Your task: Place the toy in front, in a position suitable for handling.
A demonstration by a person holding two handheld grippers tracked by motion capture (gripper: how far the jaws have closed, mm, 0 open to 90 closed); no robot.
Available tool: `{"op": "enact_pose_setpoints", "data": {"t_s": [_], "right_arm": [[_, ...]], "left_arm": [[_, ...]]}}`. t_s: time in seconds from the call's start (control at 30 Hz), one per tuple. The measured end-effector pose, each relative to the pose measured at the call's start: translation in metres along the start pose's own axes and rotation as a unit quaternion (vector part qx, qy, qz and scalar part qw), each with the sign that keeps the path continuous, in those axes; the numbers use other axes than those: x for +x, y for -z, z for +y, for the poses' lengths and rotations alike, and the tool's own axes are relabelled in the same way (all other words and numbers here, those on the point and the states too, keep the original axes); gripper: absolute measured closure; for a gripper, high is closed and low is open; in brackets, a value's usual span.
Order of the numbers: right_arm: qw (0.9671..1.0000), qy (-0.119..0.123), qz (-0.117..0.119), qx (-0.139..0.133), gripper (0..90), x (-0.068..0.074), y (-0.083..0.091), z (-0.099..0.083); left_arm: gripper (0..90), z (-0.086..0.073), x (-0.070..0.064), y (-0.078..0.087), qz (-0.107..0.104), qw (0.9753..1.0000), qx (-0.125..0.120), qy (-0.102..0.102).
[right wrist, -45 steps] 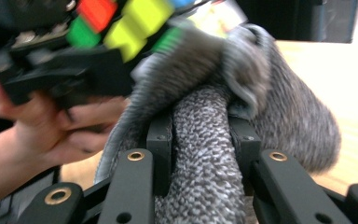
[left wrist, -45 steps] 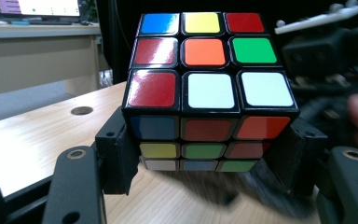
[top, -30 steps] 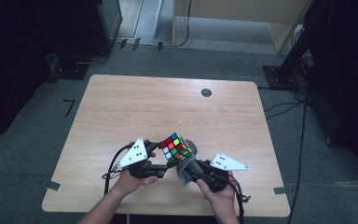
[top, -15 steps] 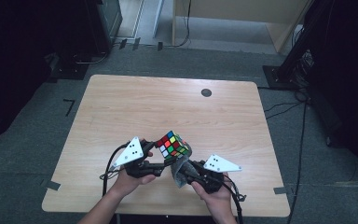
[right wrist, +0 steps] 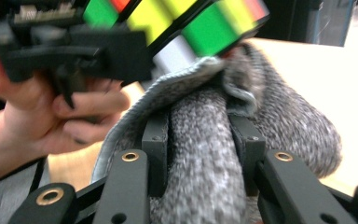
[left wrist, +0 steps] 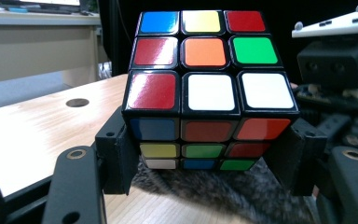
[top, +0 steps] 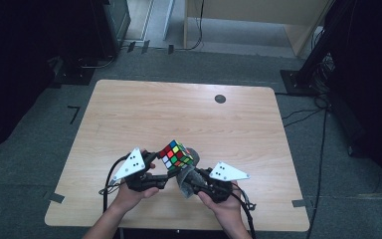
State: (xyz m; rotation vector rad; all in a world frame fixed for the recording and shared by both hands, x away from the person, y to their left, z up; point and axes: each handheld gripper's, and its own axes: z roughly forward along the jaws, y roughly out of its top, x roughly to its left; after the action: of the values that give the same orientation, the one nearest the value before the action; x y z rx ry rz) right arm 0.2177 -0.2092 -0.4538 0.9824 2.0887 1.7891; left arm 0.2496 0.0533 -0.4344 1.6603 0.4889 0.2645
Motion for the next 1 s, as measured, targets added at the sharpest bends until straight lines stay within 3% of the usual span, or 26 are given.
{"op": "enact_pose_setpoints", "data": {"t_s": [0.07,0.13,0.3,0.4,0.53,0.63,0.7,0.83,0.93,1.0], "right_arm": [[0.9993,-0.02,-0.01,-0.03,65.4,-0.008,0.006,0.004],[0.9989,-0.018,-0.017,-0.04,65.0,-0.01,0.008,0.005],[0.9999,0.013,0.012,0.003,63.5,0.005,-0.011,-0.002],[0.9994,0.028,0.012,0.016,63.7,0.009,-0.015,-0.004],[0.9995,-0.005,-0.015,-0.029,64.8,-0.005,-0.001,0.003],[0.9986,-0.002,-0.029,-0.044,64.8,-0.008,0.006,0.005],[0.9991,0.005,-0.022,-0.034,64.7,-0.003,0.001,0.002],[0.9995,0.025,0.016,0.01,64.8,0.01,-0.015,-0.007],[0.999,0.042,0.005,0.017,65.3,0.011,-0.014,-0.004],[0.9995,0.025,-0.02,-0.003,66.0,0.001,-0.005,0.001]], "left_arm": [[34.3,0.0,0.001,0.003,0.005,1.0,0.003,0.0],[34.3,-0.001,0.002,0.004,0.007,1.0,0.002,0.002],[34.3,-0.002,0.001,0.005,0.008,1.0,0.003,0.002],[34.3,-0.002,0.002,0.006,0.01,0.9999,0.003,0.002],[34.3,-0.002,0.002,0.006,0.011,0.9999,0.006,0.001],[34.3,-0.003,0.001,0.005,0.009,0.9999,0.008,0.001],[34.3,-0.002,0.001,0.004,0.007,1.0,0.007,0.001],[34.3,-0.002,0.001,0.005,0.009,0.9999,0.005,0.002],[34.3,-0.001,0.002,0.007,0.01,0.9999,0.005,0.001],[34.3,-0.002,0.003,0.007,0.009,0.9999,0.009,-0.002]]}}
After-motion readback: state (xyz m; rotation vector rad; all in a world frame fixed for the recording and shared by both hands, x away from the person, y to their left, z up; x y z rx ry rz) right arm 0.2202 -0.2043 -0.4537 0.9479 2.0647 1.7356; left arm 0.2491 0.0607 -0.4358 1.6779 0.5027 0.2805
